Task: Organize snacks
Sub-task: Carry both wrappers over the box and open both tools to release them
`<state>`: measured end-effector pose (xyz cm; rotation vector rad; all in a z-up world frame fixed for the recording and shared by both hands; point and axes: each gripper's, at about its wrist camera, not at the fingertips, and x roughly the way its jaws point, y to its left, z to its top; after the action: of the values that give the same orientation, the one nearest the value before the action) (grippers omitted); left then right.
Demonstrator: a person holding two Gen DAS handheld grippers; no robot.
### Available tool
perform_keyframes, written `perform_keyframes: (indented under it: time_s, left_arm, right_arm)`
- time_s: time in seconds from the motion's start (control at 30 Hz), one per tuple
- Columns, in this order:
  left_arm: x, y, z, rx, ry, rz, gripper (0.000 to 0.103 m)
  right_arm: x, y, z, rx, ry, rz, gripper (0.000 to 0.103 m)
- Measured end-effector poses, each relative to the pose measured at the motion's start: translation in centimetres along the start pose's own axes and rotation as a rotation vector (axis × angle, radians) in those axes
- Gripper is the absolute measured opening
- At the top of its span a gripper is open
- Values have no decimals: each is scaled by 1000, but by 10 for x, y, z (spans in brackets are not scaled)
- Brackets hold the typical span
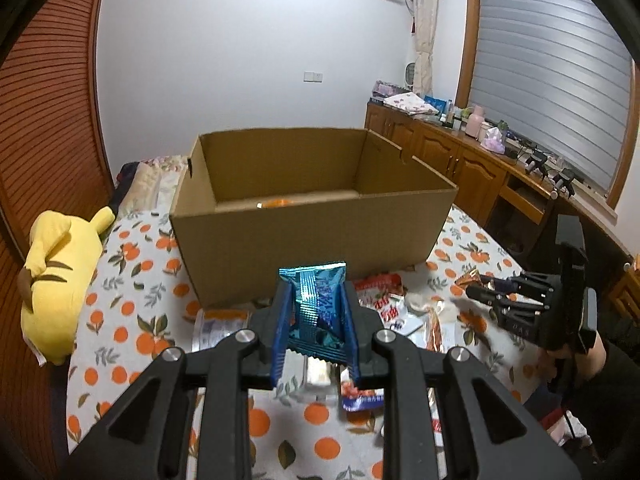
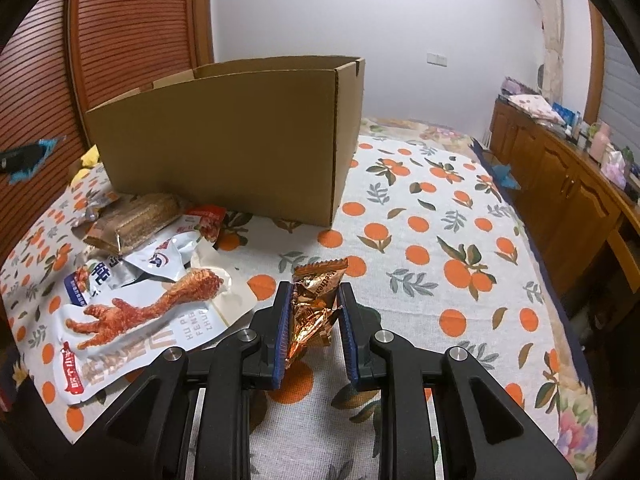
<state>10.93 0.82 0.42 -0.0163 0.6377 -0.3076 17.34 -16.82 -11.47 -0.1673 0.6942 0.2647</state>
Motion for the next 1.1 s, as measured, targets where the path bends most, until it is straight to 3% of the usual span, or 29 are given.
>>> perform_keyframes:
  time_s: [0.47,1.1]
  left_arm:
    - [9,3,42,14,-31,8,21]
    - [40,12,80,35,-30,45,22]
  right_arm:
    - [-45,24,71,-51,-134,65,21]
    - [-20,55,131,-78,-150,125,21]
